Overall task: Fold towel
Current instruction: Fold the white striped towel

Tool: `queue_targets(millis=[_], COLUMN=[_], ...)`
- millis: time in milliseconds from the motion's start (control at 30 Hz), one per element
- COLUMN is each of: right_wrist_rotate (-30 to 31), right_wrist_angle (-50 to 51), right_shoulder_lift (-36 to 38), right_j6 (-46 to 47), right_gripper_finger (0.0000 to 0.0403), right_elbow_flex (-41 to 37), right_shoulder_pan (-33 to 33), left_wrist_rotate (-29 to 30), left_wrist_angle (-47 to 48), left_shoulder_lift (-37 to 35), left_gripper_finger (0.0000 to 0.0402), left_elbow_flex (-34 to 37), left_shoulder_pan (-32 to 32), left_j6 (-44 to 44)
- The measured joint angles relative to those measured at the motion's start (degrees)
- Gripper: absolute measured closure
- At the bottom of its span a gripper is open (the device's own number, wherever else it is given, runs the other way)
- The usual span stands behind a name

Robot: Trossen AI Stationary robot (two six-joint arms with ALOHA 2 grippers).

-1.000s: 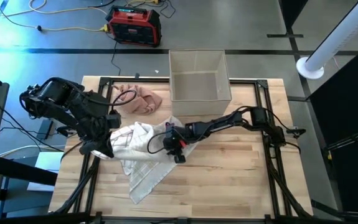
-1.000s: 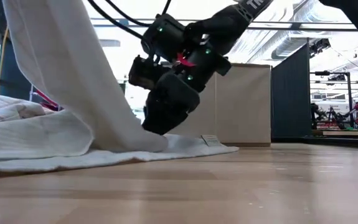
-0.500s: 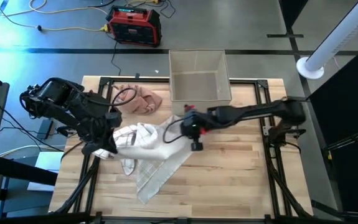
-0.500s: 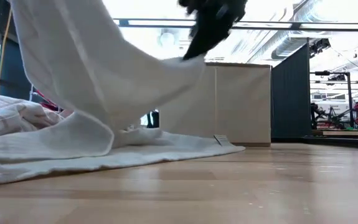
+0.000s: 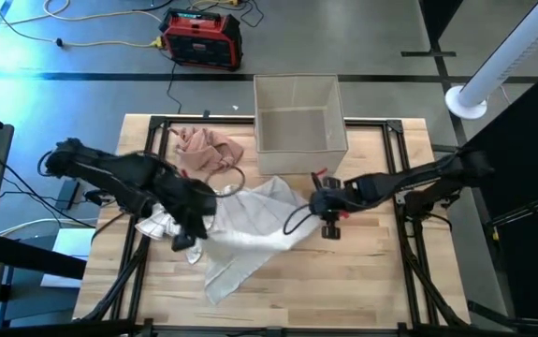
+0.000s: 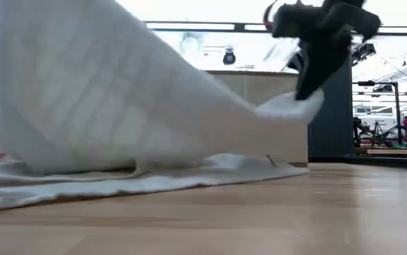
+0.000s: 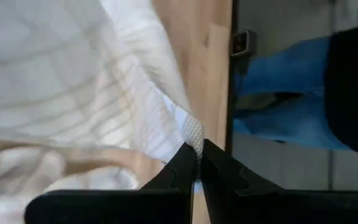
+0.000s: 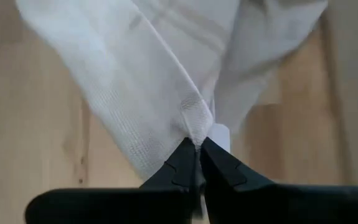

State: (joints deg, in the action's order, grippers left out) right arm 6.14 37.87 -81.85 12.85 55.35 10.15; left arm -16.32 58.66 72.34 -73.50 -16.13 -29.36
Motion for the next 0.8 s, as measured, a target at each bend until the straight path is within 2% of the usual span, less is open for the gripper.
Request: queue_targets(millis=[67,267,367,533,667,800], right_wrist_rotate=[-2.1,-9.4,-11.8,-14.7,-14.3,-13.5], right_wrist_angle=[-5.9,-19.7,-18.7,-8.9,-0.8,-0.7], right_shoulder_lift=[0.9,0.4,0.4,0.7,0.8,0.8], right_j6=[2.6,10.3,13.0,12.8,7.0,1.9], right_gripper_finger=[0.0401,0.0401,0.0383,0.0297,0.0237,0.0206], right_elbow_flex=[-5.2,-15.9,-16.8,-12.1,-7.6,-7.4], right_shoulder_pan=[0.5,0.9,0.9,0.9,1.4,4.1], left_wrist_rotate=[-1.5,-1.4,-1.6,-1.7,-1.8,-1.8], left_wrist_angle=[-3.8,-5.6,-6.0,-7.0,-10.8,-14.8], left_shoulder_lift=[0.0,0.0,0.0,-0.1,-0.1,-0.1], left_gripper_finger=[0.0395,0.0395,0.0395,0.0395,0.0395,0.0395], left_elbow_flex=[5.8,19.1,22.3,23.2,23.2,23.2], left_shoulder_pan=[1.2,5.9,7.3,8.3,8.3,8.3], left_j6=[-0.4,-4.4,-5.5,-6.3,-5.0,-5.0])
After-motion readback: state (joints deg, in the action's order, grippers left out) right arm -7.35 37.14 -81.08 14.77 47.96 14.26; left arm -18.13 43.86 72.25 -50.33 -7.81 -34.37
